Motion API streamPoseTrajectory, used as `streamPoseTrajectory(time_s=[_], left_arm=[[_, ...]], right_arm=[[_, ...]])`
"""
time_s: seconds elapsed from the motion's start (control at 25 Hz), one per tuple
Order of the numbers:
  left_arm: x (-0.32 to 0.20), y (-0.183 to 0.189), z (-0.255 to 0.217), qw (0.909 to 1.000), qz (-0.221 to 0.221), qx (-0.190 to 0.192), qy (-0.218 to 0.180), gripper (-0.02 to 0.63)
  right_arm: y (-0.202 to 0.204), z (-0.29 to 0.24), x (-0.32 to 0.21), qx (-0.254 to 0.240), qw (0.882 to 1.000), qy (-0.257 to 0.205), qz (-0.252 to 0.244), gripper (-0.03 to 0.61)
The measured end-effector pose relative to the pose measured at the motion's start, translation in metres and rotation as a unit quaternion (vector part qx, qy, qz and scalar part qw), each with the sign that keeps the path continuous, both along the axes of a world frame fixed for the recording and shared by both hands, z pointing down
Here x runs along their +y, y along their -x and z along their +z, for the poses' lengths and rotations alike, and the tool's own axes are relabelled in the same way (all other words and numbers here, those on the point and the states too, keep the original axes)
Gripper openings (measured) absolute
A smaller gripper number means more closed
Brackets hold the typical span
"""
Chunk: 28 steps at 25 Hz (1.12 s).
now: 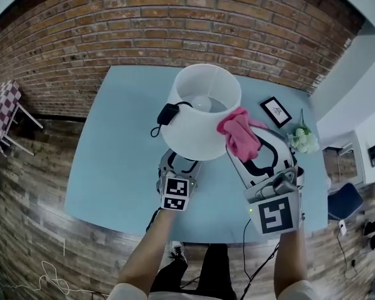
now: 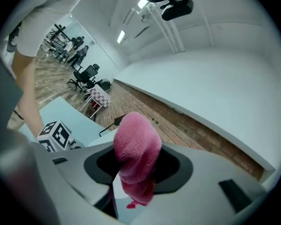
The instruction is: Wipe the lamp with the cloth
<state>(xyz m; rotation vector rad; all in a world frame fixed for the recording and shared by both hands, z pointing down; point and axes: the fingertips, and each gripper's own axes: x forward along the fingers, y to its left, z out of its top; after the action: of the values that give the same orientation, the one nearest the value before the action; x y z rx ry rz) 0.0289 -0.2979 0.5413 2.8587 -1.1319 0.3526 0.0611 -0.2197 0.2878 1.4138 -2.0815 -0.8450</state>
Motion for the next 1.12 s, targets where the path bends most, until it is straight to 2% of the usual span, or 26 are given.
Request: streamPoseTrajectory(time_s=[0.12,0.28,0.4,0.6,0.68,0.76,0.8,0.96,1.12], left_arm=[[-0.011,-0.008,-0.002,0.9995,-0.028,0.006,-0.008,0.357],[-0.017,-0.019,-0.012,0.9983,-0.038,0.044,-0.01,0.357],[-0.023,-0.024,-0.01,0.9978,-0.049,0.043,-0.01,0.359],[-0.033,-0.033,-0.002,0.9973,-0.064,0.036,-0.008,0.367],[-0.034,-0.035,-0.001,0.9972,-0.066,0.031,-0.015,0.317],[-0.037,-0.032,0.002,0.9967,-0.074,0.028,-0.018,0.214],[-0.038,-0.03,0.004,0.9966,-0.076,0.028,-0.019,0.198],[-0.04,-0.03,0.006,0.9972,-0.064,0.029,-0.024,0.176],[-0.04,-0.03,0.007,0.9978,-0.054,0.028,-0.027,0.175]], right_arm=[[-0.002,-0.015,-0.007,0.002,1.0,-0.031,-0.004,0.198],[-0.005,-0.044,-0.011,-0.043,0.996,-0.081,0.015,0.198],[-0.001,-0.059,-0.015,-0.062,0.992,-0.106,0.012,0.199],[0.011,-0.034,-0.018,-0.031,0.995,-0.092,-0.001,0.2],[0.012,-0.023,-0.016,-0.02,0.996,-0.09,0.001,0.202],[0.012,-0.011,-0.013,-0.02,0.996,-0.084,0.001,0.202],[0.012,-0.003,-0.012,-0.02,0.997,-0.078,0.001,0.202],[0.011,0.021,-0.01,-0.018,0.998,-0.055,0.001,0.202],[0.01,0.04,-0.01,-0.036,0.999,-0.03,0.004,0.202]])
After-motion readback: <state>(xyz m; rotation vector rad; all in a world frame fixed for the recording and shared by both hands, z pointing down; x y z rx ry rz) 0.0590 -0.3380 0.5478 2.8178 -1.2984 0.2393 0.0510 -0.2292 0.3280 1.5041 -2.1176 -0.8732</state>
